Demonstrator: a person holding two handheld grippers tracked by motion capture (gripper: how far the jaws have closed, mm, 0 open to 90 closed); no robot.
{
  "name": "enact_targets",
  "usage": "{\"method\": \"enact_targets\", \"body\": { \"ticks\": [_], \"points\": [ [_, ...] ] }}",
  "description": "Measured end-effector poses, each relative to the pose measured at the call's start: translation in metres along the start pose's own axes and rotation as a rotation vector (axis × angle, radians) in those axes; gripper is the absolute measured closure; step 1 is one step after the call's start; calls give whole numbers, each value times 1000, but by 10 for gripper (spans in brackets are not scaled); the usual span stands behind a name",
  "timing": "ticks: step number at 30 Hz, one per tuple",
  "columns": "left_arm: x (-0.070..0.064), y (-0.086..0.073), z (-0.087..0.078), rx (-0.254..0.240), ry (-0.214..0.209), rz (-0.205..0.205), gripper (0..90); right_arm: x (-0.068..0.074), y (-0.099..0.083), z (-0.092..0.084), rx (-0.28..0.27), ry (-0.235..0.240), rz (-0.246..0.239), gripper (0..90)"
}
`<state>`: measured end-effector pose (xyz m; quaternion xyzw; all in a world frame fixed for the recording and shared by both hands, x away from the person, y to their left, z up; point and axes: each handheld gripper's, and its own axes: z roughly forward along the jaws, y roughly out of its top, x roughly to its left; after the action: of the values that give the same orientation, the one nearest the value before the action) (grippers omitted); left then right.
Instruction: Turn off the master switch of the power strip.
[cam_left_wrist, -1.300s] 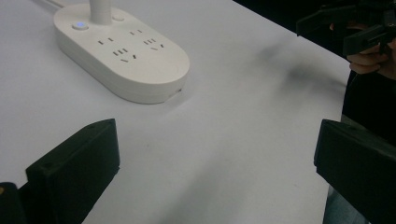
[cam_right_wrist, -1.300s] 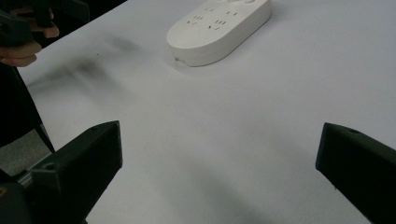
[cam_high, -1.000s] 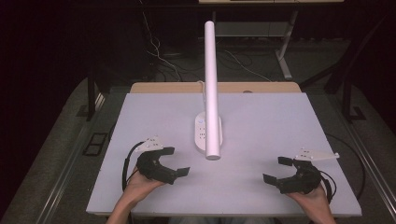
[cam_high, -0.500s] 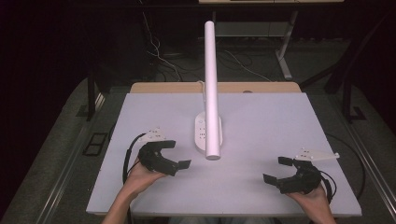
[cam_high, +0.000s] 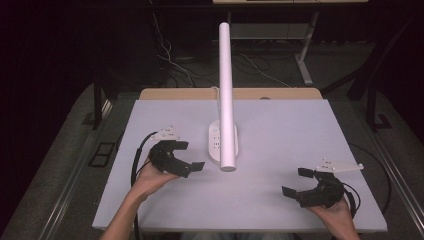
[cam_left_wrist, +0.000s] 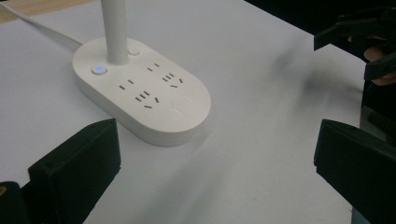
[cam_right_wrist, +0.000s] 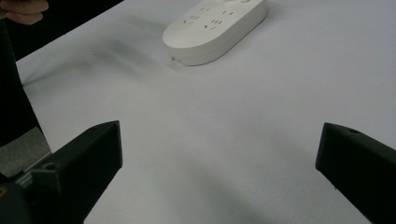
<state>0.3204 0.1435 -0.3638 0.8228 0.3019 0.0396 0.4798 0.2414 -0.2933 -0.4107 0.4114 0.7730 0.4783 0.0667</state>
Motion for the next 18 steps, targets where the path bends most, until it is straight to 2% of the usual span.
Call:
{"method": "enact_targets", "body": {
  "ticks": [18],
  "points": [
    [16, 23, 7, 44, 17, 19, 0, 0, 0, -1, 1, 1, -1, 0]
  ]
}}
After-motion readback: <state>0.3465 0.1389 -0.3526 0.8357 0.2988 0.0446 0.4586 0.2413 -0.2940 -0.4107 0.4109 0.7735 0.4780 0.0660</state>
